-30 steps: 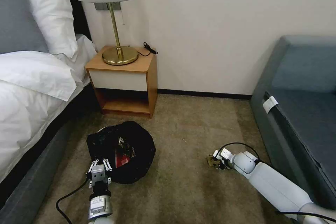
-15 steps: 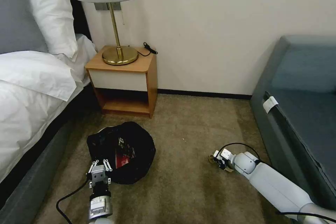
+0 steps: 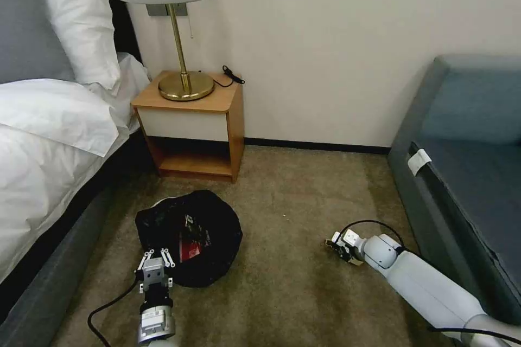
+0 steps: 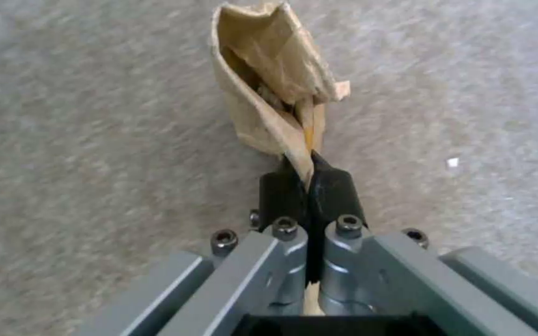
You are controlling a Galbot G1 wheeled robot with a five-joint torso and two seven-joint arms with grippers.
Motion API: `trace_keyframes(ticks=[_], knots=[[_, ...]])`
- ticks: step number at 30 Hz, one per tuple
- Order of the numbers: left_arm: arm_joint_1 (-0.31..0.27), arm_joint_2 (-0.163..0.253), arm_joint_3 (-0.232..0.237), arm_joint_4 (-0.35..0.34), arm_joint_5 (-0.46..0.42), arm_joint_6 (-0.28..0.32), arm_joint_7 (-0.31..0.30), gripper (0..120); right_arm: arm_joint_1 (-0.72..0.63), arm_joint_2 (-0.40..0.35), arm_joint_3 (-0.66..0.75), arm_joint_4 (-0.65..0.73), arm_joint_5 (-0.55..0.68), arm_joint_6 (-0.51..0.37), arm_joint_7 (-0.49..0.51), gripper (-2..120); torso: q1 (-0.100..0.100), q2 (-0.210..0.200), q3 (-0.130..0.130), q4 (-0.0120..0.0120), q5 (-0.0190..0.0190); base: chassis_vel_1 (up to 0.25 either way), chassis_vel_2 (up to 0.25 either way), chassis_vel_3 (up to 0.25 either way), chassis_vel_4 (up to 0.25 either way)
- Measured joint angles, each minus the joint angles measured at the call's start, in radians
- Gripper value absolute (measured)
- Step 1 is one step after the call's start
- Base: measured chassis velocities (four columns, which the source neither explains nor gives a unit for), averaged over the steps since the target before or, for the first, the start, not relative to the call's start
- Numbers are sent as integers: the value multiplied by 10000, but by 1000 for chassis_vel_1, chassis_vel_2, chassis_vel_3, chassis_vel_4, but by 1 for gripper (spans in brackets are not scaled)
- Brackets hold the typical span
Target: Pick up the trash bin, then pick up the garbage on the floor and place it into the trash bin.
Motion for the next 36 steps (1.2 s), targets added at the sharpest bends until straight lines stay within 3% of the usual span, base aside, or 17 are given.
trace_keyframes(ticks=[19,36], knots=[[411,17,145,-539,315,30,-13,3,1267,804,1235,-618,-334,577,331,0,0,0,0,1,0,0,0,0,0],[798,13,283,-913,789,54,-43,3,2253,1352,773,2014,600,1125,1834,0,0,0,0,1,-3,0,0,0,0]])
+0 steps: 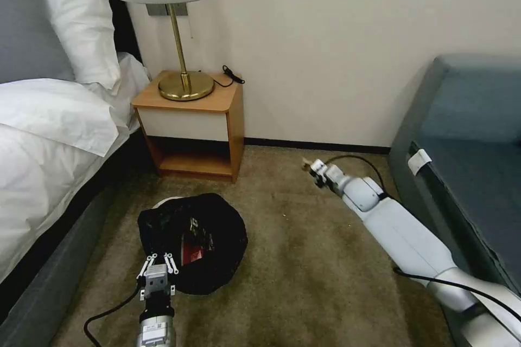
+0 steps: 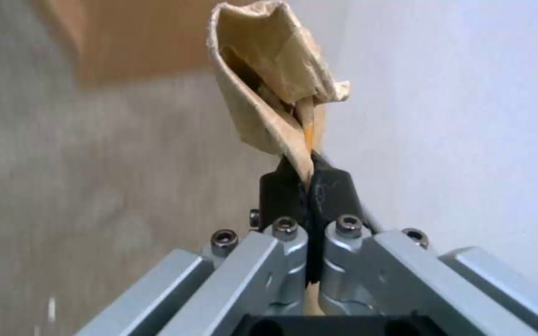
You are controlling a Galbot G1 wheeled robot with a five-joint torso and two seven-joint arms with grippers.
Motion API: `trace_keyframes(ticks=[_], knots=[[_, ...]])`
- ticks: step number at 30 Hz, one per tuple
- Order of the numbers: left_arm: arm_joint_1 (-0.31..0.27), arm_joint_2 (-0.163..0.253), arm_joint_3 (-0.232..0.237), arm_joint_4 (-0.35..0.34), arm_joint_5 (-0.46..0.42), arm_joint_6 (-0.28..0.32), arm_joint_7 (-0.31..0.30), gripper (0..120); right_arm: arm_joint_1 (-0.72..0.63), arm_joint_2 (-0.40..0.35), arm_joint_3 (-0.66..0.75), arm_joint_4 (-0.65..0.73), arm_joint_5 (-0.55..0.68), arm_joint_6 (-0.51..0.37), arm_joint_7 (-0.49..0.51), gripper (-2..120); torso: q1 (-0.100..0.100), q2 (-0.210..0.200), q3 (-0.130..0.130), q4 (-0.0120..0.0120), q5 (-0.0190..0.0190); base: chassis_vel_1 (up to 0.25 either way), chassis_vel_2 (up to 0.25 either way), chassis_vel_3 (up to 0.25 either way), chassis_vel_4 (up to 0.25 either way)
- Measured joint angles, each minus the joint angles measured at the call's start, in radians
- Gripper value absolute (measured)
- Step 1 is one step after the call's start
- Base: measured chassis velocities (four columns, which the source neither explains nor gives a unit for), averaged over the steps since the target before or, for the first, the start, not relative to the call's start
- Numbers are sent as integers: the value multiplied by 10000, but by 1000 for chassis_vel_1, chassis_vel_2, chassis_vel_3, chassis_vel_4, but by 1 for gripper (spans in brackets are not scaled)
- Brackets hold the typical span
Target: Pick up the trash bin, then pick up the garbage on the floor and place it into the trash bin.
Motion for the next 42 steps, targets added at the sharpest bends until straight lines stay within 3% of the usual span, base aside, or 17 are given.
trace_keyframes(ticks=[21,34,42], knots=[[-111,-97,191,-12,247,221,-98,3,-811,532,-366,3487,965,379,97,0,0,0,0,0,2,0,0,0,0],[-559,-208,281,141,250,521,-114,3,-1770,164,-621,5668,1373,682,-804,0,0,0,0,0,3,0,0,0,0],[-784,-255,288,199,201,695,-210,3,-2218,-1,-619,6241,1539,913,-1315,0,0,0,-1,-1,4,0,0,0,0]])
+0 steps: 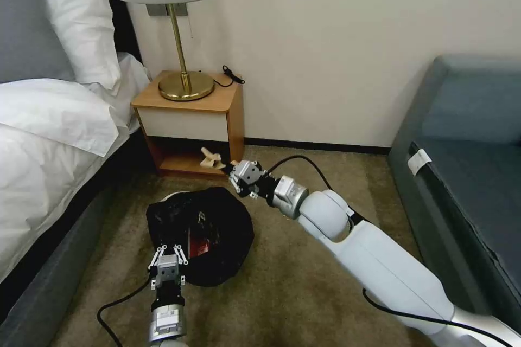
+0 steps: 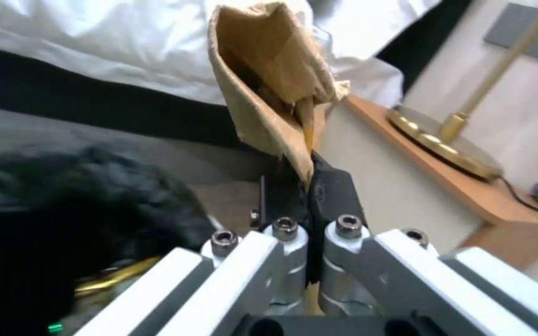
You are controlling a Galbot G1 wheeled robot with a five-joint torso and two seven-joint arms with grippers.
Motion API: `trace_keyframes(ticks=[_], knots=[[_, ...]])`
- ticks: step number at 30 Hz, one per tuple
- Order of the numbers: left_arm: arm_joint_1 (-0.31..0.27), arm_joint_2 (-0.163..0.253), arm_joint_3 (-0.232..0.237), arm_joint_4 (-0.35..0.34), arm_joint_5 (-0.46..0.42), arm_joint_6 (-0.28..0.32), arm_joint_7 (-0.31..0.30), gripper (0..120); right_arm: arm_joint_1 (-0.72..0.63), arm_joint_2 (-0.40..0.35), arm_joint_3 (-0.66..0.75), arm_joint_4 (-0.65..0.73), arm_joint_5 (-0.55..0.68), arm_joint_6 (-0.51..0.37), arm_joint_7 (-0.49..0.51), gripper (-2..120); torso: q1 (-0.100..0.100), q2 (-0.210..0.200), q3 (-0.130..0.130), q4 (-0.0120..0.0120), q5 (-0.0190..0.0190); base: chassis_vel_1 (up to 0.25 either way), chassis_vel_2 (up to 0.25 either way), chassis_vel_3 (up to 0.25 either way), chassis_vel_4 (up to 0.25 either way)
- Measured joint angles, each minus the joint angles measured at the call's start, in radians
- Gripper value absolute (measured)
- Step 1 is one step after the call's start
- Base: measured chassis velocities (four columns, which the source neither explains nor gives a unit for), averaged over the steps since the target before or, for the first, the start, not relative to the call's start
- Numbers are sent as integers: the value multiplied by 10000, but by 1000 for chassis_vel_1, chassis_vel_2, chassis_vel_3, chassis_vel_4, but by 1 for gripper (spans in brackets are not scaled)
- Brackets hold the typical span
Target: Pick up the trash bin, then pick up the garbage on the floor and place it into the trash bin.
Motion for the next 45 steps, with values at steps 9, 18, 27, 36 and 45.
trace_keyframes(ticks=[9,18,27,36,45], knots=[[-287,-69,-37,99,-170,174,-122,3,-337,80,-253,387,145,26,-330,0,0,0,0,0,-1,0,0,0,0],[-384,-109,-40,32,-284,255,-208,3,-278,784,-587,-833,35,502,-303,0,0,0,1,1,-2,0,0,0,0],[-444,-161,-24,-59,-465,278,-315,3,-269,1259,-787,-2025,-109,951,-215,0,0,0,1,0,-2,0,0,0,0],[-442,-264,25,-69,-621,234,-618,3,-481,1409,-983,-2180,-233,996,-186,0,0,0,0,1,-1,0,0,0,0],[-351,-335,74,-71,-680,167,-884,3,-656,1409,-1111,-2368,-430,992,-181,0,0,0,0,1,-1,0,0,0,0]])
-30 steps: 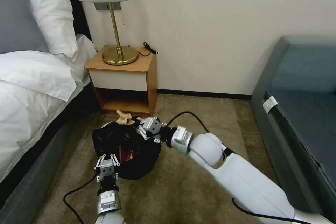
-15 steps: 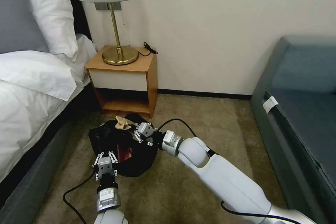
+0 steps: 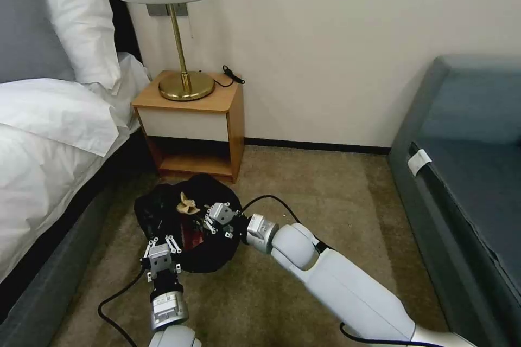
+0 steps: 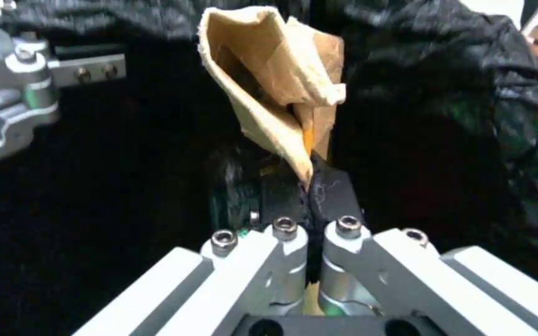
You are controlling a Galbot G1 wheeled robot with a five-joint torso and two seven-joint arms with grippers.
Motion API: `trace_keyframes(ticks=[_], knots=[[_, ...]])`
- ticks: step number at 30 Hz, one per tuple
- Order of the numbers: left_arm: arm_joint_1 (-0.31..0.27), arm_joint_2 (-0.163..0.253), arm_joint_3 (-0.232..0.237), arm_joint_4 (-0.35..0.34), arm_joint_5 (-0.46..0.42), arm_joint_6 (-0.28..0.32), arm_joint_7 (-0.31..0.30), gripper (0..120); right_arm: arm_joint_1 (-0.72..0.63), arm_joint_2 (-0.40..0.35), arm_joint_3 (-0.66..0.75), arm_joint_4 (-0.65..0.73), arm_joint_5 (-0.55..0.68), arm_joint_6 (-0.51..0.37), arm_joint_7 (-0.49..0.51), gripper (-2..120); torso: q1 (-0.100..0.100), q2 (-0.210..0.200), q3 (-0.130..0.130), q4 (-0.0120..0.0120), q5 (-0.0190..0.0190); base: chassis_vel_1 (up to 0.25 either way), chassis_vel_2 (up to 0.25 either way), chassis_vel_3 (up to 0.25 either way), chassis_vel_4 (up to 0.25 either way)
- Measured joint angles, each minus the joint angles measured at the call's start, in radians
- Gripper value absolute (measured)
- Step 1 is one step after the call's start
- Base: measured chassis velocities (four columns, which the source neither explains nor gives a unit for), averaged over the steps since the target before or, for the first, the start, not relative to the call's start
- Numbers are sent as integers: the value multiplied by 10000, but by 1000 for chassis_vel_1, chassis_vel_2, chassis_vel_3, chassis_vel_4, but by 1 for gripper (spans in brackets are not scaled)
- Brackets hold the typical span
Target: Pick up the trash bin, then pick up the garbage on the floor and place it into the trash bin.
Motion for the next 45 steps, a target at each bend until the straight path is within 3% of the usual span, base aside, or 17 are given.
trace_keyframes(ticks=[14,21,23,28,31,35,38,45], knots=[[83,-28,70,-44,6,-63,-142,3,-144,153,-124,-267,-149,-21,331,2,0,1,0,0,0,0,0,0,0],[79,-32,100,-20,6,-81,-155,3,-167,138,-113,-309,-180,-138,576,25,0,1,0,0,0,0,0,0,0],[56,-31,100,4,5,-81,-195,3,-167,119,-90,-304,-179,-158,580,37,0,1,0,0,0,0,0,0,0],[-22,-30,75,32,-79,-81,-363,3,-166,117,-71,-264,-176,-179,581,51,0,0,0,0,0,0,0,0,0],[-46,-13,44,31,-117,-52,-405,3,-119,125,-63,-258,-171,-191,581,67,0,0,0,0,0,0,0,0,0],[-41,-7,32,20,-122,-42,-407,3,-95,127,-30,-262,-168,-191,581,76,0,0,0,-1,0,0,0,0,0],[-29,-2,25,17,-125,-34,-409,3,-58,130,85,-262,-150,-192,587,92,0,0,0,0,0,0,0,0,0],[-4,-1,23,18,-126,-33,-410,3,13,147,321,-217,-113,-196,601,100,0,0,0,0,0,0,0,0,0]])
